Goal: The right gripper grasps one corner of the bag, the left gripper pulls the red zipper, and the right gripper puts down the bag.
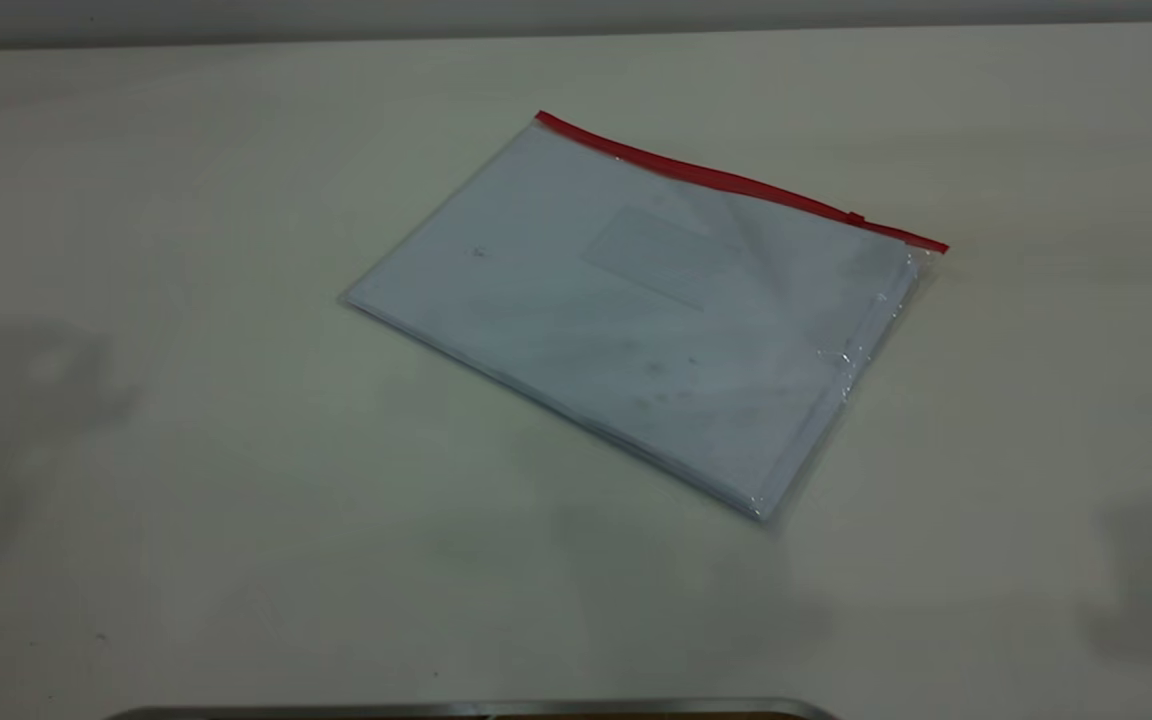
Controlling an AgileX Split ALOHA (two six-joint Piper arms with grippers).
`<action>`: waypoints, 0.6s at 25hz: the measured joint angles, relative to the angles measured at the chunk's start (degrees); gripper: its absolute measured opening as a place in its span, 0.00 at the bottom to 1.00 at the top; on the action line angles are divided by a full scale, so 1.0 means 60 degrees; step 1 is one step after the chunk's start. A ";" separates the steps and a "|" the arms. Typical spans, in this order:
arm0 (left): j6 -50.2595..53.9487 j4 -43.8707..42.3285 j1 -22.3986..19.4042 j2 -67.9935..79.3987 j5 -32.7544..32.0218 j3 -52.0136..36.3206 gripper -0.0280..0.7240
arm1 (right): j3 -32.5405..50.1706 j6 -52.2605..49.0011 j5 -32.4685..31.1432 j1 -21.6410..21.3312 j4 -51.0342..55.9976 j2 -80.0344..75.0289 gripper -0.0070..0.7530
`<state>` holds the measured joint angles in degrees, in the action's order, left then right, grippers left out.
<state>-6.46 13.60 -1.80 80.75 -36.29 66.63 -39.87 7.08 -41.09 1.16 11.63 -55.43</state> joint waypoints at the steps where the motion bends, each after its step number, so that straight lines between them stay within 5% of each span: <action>1: -0.0285 0.0160 0.0051 0.0432 0.0127 0.0380 0.81 | -0.0011 0.0249 0.0335 0.0000 0.0225 -0.0426 0.76; 6: -0.2398 0.1259 0.0700 0.2669 0.0162 0.1965 0.81 | -0.0058 0.2331 0.1392 0.0000 0.2083 -0.2551 0.76; 15: -0.5252 0.2954 0.1787 0.4829 -0.0548 0.2689 0.81 | -0.0445 0.8296 0.2503 0.0000 0.8176 -0.6688 0.76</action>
<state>-37.97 31.33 8.92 109.73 -39.58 82.76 -42.54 56.85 -26.07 1.16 60.68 -95.56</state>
